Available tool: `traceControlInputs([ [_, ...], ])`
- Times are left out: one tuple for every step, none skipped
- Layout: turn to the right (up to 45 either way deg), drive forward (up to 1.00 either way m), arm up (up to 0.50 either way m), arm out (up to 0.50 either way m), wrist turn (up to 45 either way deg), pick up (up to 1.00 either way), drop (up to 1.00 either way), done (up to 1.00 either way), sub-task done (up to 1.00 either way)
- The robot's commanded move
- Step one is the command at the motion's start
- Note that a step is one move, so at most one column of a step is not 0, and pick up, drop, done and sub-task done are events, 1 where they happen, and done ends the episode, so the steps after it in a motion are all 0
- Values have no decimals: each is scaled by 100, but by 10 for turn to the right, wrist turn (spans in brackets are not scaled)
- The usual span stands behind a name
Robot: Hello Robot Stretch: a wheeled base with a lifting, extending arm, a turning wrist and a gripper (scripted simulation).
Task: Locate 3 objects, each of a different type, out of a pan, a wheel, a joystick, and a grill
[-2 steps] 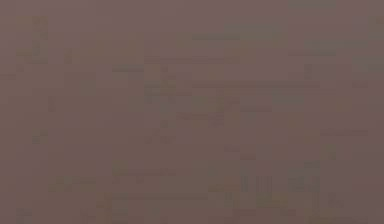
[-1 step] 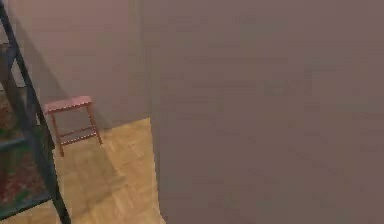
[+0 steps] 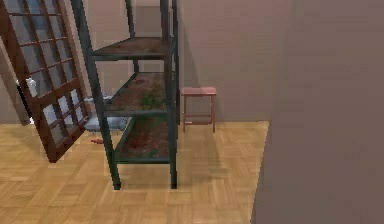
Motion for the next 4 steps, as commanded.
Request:
traceControlInputs([
  [0,45,0,0,0,0,0,0,0],
  [-450,0,0,0,0,0,0,0,0],
  [-150,0,0,0,0,0,0,0,0],
  [0,100,0,0,0,0,0,0,0],
])
